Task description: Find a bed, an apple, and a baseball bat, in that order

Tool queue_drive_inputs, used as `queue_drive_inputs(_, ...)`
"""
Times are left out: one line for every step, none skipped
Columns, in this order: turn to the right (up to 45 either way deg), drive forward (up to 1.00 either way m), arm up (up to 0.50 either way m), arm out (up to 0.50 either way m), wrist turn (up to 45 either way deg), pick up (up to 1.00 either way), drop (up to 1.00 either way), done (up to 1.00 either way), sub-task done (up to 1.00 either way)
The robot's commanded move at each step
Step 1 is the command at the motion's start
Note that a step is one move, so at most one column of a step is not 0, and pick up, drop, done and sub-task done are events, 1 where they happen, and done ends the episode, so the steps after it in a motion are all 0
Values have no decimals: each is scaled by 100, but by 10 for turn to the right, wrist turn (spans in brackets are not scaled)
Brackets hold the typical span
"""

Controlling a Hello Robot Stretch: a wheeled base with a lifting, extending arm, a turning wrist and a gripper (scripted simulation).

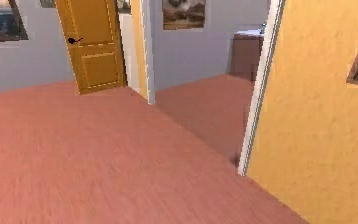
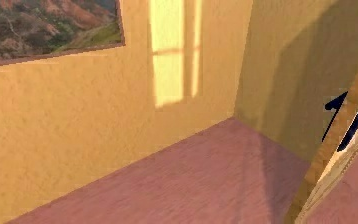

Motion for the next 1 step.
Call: queue_drive_inputs(0, 100, 0, 0, 0, 0, 0, 0, 0)
